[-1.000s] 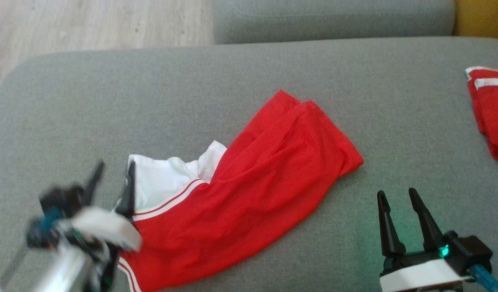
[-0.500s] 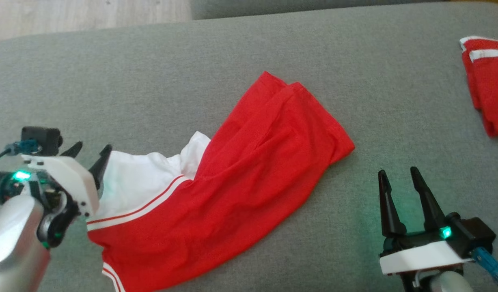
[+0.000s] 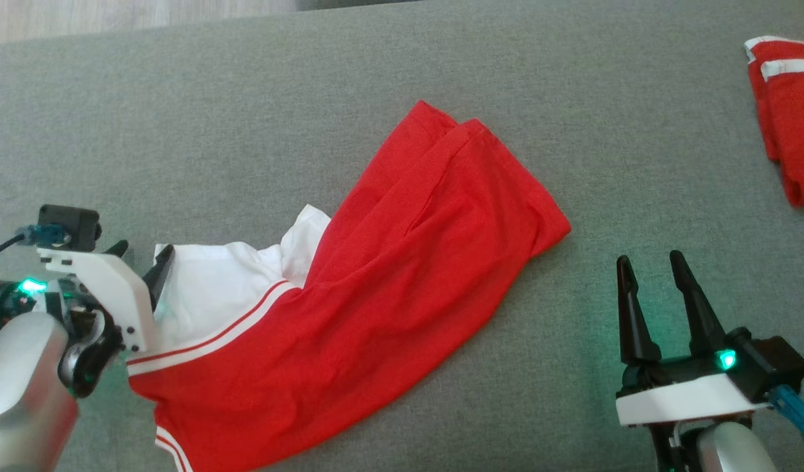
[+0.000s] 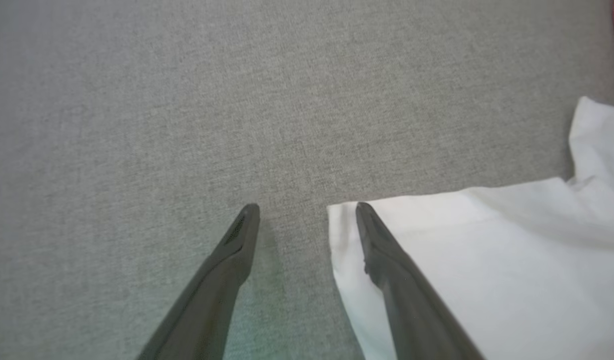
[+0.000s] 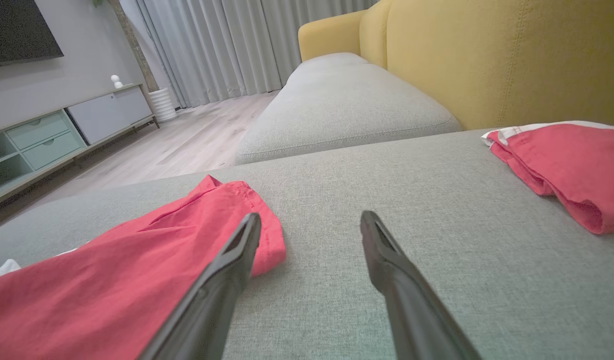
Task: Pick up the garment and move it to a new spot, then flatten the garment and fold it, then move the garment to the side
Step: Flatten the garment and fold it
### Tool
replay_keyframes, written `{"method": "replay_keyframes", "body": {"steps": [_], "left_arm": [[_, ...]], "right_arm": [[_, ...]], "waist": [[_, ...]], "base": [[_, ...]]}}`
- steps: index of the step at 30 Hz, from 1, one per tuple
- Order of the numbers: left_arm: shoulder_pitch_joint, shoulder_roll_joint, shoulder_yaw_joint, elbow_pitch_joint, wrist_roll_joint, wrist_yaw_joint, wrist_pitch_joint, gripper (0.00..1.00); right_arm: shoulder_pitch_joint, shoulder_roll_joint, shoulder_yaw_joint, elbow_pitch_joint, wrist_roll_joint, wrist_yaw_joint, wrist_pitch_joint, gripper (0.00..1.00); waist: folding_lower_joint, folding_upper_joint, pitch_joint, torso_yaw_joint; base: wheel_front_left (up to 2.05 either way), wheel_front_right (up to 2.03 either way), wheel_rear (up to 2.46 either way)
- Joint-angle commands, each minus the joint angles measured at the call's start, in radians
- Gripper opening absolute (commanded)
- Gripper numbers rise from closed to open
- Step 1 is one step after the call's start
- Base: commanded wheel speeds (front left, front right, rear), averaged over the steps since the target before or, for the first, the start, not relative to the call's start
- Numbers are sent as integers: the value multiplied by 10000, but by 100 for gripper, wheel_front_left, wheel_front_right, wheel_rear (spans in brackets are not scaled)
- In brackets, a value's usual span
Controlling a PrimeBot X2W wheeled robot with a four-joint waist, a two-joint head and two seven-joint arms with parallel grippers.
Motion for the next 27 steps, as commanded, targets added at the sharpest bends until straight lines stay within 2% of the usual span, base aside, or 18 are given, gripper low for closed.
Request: {"method": "replay_keyframes", "body": {"steps": [1,4,5,6,7,8,9,10,11,14,17,22,25,27], "left_arm": [[-534,401,274,-90,87,-52,-102,100],[-555,348,119,-27,94,-134,-93,98],[-561,339,71,-23,104,-158,-110,80],[-558,323,25,-22,97,-179,-106,53],[-545,309,-38,-32,77,-203,-54,44],[-534,292,-92,-56,46,-225,-6,42],[-528,271,-122,-81,9,-240,21,35],[-525,257,-175,-98,-10,-256,64,22],[-518,248,-233,-113,-36,-273,118,0],[-501,303,-340,-250,-89,-313,137,0],[-582,423,-287,-522,124,-307,-488,0],[-667,530,-49,-1100,662,79,-1934,0],[-670,534,-7,-1386,817,218,-2300,0],[-671,527,-13,-1671,946,333,-2508,0]], "right_arm": [[-279,-97,191,-346,-50,-7,-111,100],[-303,-120,164,-364,-62,-7,-111,100],[-307,-128,156,-365,-68,-7,-111,100],[-314,-132,150,-365,-74,-7,-111,100],[-321,-134,142,-365,-78,-7,-111,100],[-328,-136,132,-368,-82,-7,-111,100],[-335,-137,122,-370,-83,-7,-111,100],[-342,-139,115,-374,-83,-7,-111,100],[-348,-142,110,-378,-83,-7,-111,100],[-359,-146,116,-379,-85,-7,-111,100],[-399,-165,203,-401,-99,-7,-111,100],[-886,-377,735,-315,-140,-7,-111,100],[-1394,-607,1072,5,-85,-7,-111,100],[-2108,-955,1478,655,-19,-7,103,100]], "waist": [[0,0,59,-4],[0,0,125,4],[0,0,143,10],[0,0,160,14],[0,0,174,16],[0,0,188,23],[0,0,199,29],[0,0,207,35],[0,0,211,43],[0,0,191,66],[0,0,151,128],[0,0,63,356],[0,0,60,519],[0,0,74,706]], "base": [[0,0,0],[0,0,0],[0,0,0],[0,0,0],[0,0,0],[0,0,0],[0,0,0],[0,0,0],[0,0,0],[0,0,0],[0,0,0],[0,0,0],[0,0,0],[0,0,0]]}}
